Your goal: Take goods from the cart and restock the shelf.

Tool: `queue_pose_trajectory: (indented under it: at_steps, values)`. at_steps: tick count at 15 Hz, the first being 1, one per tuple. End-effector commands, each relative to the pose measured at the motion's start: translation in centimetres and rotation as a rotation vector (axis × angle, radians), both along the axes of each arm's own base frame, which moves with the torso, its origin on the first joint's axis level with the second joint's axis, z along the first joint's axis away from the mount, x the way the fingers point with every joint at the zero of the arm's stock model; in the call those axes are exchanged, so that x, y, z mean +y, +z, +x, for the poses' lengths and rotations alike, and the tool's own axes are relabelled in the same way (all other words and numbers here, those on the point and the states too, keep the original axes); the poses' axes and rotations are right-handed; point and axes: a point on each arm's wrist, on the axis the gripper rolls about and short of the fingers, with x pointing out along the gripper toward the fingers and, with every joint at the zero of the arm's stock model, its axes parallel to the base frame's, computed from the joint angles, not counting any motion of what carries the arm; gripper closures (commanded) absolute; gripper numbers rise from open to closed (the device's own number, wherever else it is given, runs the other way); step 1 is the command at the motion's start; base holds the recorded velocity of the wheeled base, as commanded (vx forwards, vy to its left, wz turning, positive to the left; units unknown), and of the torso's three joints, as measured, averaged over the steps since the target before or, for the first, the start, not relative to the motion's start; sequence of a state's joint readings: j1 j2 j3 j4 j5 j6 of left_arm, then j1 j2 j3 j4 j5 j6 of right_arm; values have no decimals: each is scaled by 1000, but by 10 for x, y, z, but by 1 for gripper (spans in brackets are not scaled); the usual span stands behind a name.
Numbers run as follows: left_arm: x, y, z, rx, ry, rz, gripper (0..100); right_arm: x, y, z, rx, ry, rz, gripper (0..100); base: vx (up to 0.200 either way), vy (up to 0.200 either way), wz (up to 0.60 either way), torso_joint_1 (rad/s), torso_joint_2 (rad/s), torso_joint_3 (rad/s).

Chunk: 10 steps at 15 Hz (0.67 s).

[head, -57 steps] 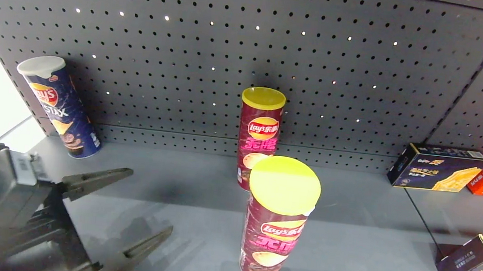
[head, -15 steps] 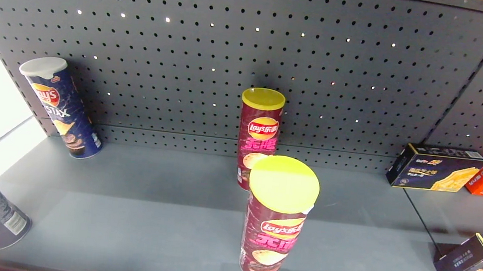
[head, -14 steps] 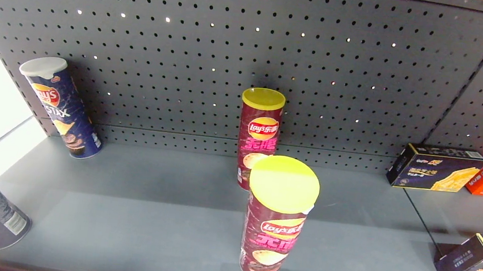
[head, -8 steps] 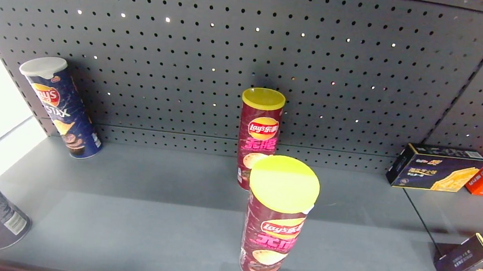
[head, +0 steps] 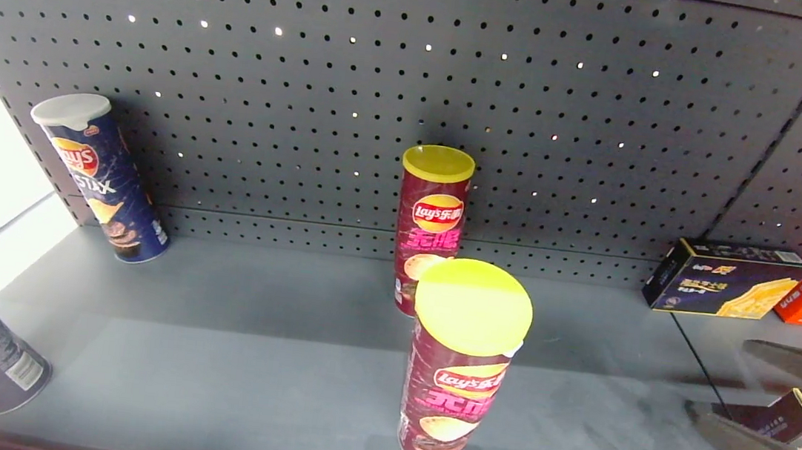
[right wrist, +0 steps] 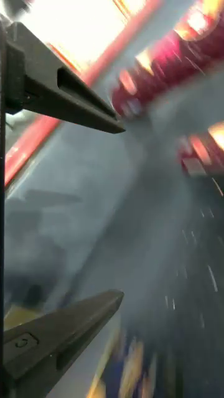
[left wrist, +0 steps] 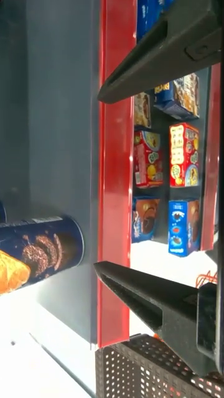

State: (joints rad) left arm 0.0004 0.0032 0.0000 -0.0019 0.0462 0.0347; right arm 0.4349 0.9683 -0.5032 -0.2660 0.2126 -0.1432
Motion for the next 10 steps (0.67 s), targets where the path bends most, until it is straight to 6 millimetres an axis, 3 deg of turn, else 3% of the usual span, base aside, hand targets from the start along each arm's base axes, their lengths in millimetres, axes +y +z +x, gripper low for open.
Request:
queue_pose_trajectory:
  at_steps: [1,4,10]
  values:
    - [0,0,0,3,-5,-1,0,25,-19,20,122,97,-65,0,0,0,0,0,0,0]
    - [0,0,0,3,-7,-1,0,50,-29,35,152,141,-104,0,0,0,0,0,0,0]
    - [0,0,0,3,-7,-2,0,76,-36,51,173,169,-135,0,0,0,0,0,0,0]
